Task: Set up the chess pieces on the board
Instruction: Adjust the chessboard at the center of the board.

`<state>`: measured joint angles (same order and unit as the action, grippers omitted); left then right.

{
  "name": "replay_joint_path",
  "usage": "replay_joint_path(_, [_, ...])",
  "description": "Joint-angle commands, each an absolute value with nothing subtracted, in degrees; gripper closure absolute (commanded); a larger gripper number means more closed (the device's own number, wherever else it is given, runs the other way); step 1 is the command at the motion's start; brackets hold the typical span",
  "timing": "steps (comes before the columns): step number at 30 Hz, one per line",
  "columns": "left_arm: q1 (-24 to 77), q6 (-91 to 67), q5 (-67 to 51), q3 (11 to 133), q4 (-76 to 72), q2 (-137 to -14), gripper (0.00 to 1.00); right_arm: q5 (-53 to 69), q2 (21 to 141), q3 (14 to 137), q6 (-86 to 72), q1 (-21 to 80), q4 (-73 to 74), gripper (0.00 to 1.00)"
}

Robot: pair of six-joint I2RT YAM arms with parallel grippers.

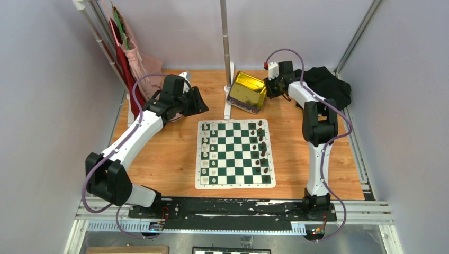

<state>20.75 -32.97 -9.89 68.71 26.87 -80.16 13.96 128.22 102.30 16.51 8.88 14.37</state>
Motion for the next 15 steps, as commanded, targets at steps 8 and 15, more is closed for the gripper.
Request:
replay_joint_path(8, [20.7,-32.4,-10.2,72.3,27.2,-81.4,0.51,16.8,124.2,101.3,11.7,5.5,12.7,0.61])
replay_joint_path(15, [20.8,-32.4,-10.8,73.3,27.1,-81.8,0.51,18.7,120.1,98.5,5.3,4.6,13.6,0.61])
